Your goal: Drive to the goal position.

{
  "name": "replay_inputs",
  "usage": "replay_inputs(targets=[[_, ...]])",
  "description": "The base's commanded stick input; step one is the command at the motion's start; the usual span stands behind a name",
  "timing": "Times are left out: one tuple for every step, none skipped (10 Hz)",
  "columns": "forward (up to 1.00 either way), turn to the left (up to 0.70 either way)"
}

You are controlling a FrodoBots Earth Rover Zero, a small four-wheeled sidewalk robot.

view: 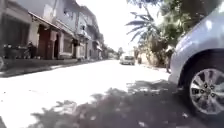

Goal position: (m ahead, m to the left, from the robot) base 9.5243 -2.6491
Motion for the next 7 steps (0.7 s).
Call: replay_inputs(targets=[[0.97,-0.25],[0.98,-0.29],[0.98,-0.04],[0.98,0.00],[0.98,-0.02],[0.98,-0.13],[0.98,-0.18]])
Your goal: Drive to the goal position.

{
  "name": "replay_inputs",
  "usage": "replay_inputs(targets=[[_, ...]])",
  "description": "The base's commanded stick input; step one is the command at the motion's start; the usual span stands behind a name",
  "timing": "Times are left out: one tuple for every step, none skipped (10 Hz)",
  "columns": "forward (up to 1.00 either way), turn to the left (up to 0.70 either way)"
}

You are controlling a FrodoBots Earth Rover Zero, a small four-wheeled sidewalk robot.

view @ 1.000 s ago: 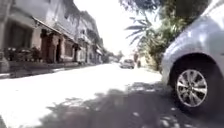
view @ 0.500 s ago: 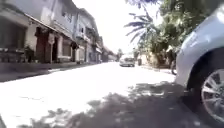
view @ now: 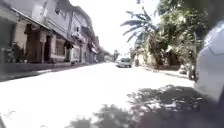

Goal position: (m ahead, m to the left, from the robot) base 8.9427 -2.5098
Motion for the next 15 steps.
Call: replay_inputs(targets=[[0.98,-0.08],[0.98,-0.02],[0.98,-0.05],[0.98,-0.14],[0.98,-0.15],[0.98,-0.06],[0.98,0.00],[0.97,0.00],[0.98,-0.01],[0.98,-0.06],[0.98,-0.07],[0.98,-0.05],[0.98,-0.01],[0.98,0.00],[0.97,0.00]])
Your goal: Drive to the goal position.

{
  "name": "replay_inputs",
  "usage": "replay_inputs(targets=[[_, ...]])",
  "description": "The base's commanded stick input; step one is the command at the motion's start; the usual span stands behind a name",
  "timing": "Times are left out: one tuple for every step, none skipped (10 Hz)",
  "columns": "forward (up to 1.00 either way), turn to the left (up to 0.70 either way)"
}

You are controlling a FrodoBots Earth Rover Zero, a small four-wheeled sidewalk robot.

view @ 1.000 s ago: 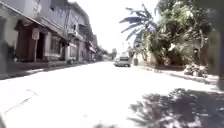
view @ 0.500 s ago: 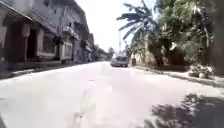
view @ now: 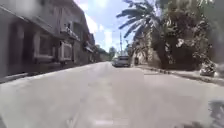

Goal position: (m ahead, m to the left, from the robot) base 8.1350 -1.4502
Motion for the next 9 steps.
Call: replay_inputs(targets=[[0.97,0.00],[0.98,0.00],[0.98,0.00],[0.98,0.00],[0.98,0.00],[0.98,0.00],[0.98,0.00],[0.98,0.00],[0.98,0.00]])
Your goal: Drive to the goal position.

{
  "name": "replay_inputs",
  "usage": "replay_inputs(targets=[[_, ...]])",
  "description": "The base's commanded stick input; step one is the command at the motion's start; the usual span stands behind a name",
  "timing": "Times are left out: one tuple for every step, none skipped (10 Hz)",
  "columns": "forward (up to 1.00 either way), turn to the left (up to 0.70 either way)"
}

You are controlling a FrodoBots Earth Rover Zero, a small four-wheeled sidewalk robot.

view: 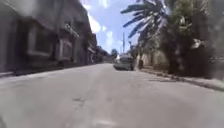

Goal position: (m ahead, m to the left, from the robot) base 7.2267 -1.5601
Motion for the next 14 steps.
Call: replay_inputs(targets=[[0.98,0.00],[0.98,0.00],[0.98,0.00],[0.98,0.00],[0.98,0.00],[0.98,0.00],[0.98,0.00],[0.98,0.00],[0.98,0.00],[0.98,0.00],[0.97,0.00],[0.98,0.00],[0.98,0.00],[0.98,0.00]])
